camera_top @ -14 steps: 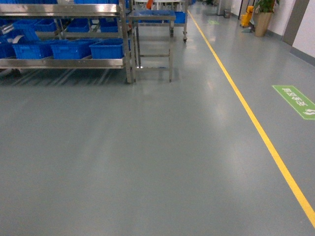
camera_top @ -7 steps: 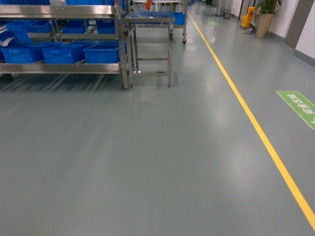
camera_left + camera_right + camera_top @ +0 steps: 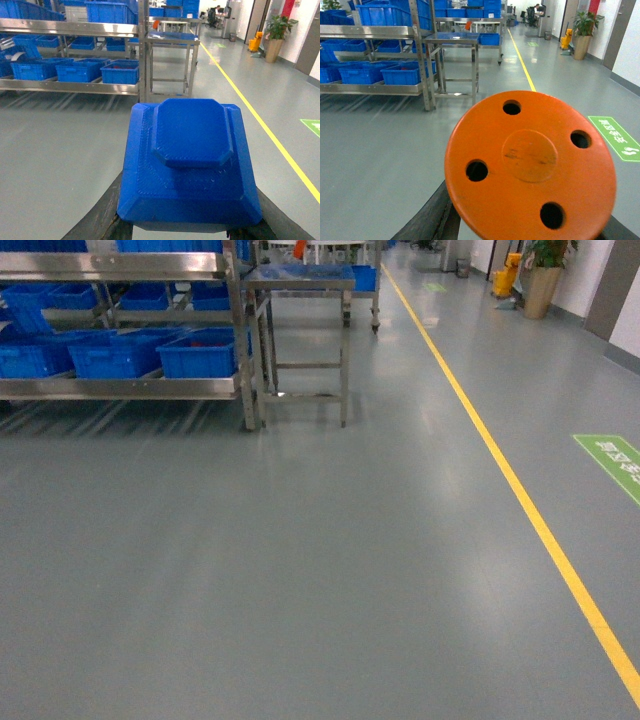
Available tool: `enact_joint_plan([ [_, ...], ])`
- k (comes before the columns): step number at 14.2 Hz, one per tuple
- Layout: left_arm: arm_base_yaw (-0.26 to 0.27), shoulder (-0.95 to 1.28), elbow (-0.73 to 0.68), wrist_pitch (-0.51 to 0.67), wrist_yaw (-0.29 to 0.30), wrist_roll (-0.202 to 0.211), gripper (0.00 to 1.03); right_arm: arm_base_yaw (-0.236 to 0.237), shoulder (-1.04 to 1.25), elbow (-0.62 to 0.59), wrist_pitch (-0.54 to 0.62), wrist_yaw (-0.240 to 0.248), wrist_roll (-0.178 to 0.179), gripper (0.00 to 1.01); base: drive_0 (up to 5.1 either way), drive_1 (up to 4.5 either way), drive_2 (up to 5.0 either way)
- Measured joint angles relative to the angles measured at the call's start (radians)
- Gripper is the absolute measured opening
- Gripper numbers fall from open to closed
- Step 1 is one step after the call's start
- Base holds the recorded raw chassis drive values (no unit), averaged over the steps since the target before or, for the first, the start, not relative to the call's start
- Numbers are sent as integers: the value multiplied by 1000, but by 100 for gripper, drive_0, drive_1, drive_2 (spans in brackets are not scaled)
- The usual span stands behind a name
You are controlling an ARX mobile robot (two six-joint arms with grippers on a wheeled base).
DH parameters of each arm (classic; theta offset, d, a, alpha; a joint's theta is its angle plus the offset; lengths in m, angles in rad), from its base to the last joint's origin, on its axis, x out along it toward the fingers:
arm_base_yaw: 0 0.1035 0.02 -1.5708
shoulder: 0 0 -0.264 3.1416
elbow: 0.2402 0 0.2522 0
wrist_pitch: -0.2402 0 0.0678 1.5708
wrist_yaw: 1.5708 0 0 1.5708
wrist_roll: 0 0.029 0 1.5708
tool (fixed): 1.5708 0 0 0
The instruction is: Sort blue parts and orange caps into right shelf containers
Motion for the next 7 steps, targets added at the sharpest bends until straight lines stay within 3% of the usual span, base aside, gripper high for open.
enact_joint_plan([
  [7, 0, 0, 0, 0, -1, 0, 40, 0, 0, 0, 3, 0, 0, 43, 9, 443, -424],
])
